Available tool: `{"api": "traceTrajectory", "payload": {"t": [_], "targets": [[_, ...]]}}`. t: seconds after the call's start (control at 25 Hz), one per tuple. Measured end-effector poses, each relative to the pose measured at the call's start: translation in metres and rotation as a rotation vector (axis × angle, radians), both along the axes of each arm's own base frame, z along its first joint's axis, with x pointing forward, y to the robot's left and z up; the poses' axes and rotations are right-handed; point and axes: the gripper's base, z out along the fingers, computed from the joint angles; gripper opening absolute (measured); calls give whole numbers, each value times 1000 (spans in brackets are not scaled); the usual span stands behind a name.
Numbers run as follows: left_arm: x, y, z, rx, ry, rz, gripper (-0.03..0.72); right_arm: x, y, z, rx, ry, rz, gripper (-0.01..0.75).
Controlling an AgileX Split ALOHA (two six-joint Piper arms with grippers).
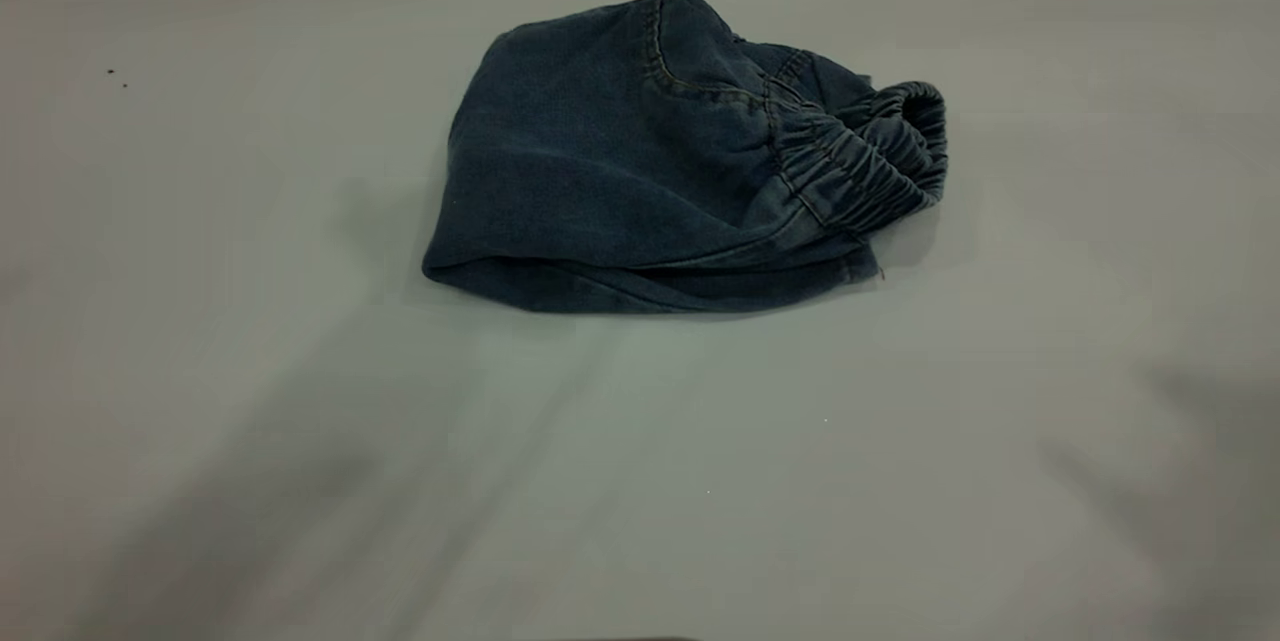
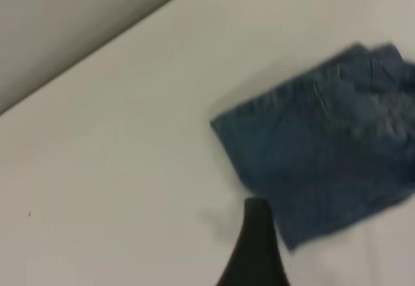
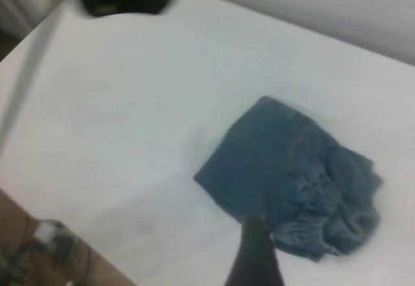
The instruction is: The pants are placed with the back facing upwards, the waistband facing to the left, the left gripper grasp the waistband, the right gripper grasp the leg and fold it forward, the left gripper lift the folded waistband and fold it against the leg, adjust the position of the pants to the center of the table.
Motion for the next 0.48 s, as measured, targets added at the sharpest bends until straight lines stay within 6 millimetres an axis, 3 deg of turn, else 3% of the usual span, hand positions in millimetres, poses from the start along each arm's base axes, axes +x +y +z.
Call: {"api": "traceTrajectory", "payload": {"t": [0.2,0.48], "targets": [[-73,47,3,0,-8,-12,547,-55,-10,-9,-4,-40,-49,477],[-173,112,-19,-44,-71,-13,547,-129,-20,-57,-19,-83,-63,477]]}}
